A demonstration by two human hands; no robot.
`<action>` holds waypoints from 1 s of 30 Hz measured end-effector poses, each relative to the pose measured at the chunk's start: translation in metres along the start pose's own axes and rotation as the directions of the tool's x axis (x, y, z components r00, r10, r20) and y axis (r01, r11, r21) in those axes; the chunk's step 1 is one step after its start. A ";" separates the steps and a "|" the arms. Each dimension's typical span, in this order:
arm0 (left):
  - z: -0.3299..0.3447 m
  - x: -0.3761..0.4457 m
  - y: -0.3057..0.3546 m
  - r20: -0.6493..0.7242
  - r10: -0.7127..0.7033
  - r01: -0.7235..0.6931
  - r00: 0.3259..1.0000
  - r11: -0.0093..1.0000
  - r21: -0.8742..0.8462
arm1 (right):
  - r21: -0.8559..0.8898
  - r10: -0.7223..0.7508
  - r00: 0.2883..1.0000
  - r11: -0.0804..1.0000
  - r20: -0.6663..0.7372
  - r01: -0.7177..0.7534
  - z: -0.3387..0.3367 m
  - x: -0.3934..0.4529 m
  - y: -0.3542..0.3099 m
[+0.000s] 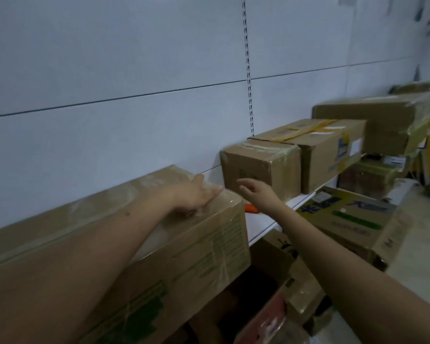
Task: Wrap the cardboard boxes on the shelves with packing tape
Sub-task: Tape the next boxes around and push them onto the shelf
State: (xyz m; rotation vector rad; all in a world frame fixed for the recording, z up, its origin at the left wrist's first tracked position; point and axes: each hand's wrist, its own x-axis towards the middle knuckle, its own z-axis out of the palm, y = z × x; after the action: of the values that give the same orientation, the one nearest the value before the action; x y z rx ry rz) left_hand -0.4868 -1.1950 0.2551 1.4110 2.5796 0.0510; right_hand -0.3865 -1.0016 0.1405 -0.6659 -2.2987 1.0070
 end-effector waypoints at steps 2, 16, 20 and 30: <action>0.008 0.018 0.011 0.018 -0.073 0.072 0.997 0.996 0.051 | -0.090 0.003 0.998 0.996 0.058 0.002 0.016 0.014 0.026; 0.025 0.031 0.015 -0.051 -0.175 0.172 0.983 0.984 -0.052 | -0.387 -0.014 1.000 0.922 0.028 0.024 0.053 0.065 0.062; 0.008 0.011 -0.017 -0.039 -0.076 0.066 0.996 0.973 -0.221 | -0.051 -0.070 0.994 0.996 -0.079 0.066 0.006 0.060 -0.005; -0.017 -0.151 -0.240 -0.574 -0.306 0.077 0.759 0.918 -0.388 | -0.330 -0.475 0.880 0.828 0.014 0.453 0.057 -0.022 -0.229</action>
State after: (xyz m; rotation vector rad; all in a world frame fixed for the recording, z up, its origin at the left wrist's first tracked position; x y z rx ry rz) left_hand -0.6101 -1.4508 0.2651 1.1048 2.9961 1.0657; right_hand -0.4574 -1.1813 0.2784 -0.2236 -2.4160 0.3735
